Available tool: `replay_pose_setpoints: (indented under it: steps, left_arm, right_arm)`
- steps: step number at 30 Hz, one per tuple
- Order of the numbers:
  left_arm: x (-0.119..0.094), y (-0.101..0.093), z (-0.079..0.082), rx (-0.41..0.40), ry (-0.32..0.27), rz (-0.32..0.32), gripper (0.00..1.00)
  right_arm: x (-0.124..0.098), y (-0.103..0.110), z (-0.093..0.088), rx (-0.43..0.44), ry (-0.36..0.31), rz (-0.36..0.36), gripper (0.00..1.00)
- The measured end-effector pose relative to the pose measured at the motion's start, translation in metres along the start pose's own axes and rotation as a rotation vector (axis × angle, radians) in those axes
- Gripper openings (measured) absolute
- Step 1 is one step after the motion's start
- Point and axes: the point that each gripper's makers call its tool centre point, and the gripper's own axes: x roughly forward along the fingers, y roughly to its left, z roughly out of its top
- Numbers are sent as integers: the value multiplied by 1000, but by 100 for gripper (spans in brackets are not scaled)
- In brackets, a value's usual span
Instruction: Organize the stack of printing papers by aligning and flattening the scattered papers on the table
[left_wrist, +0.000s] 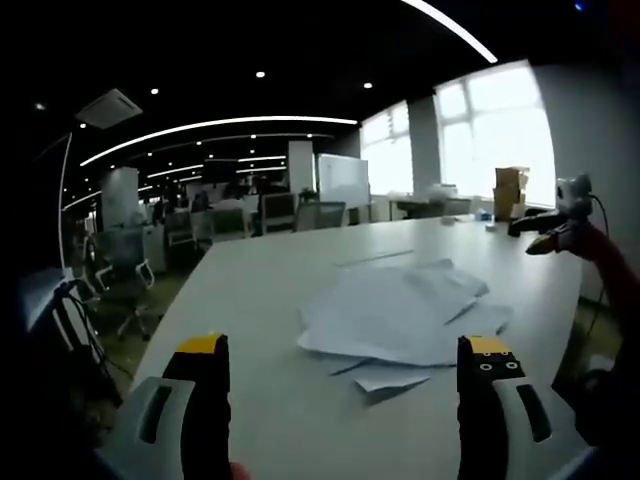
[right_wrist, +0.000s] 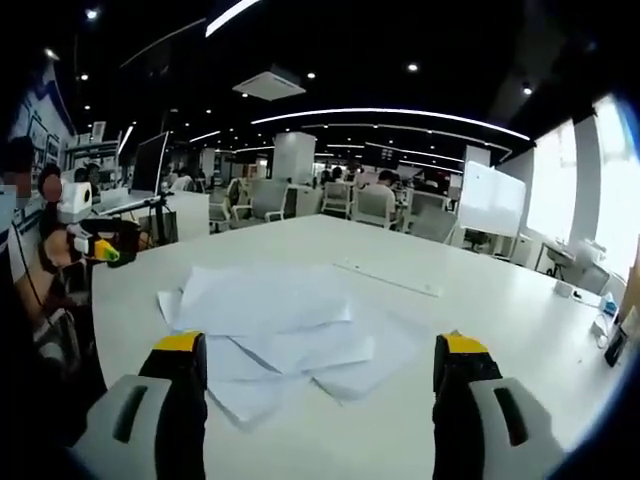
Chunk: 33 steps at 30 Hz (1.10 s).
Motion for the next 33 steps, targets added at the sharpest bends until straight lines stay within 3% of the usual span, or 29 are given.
replay_pose_setpoints:
  steps: [11,33]
  left_arm:
    - [1,2,-2,-5,3,2,97]
    - [0,-1,-2,-5,-5,-10,97]
  right_arm:
    - [6,-5,-3,-2,9,-13,89]
    - [25,3,-2,-3,21,10,89]
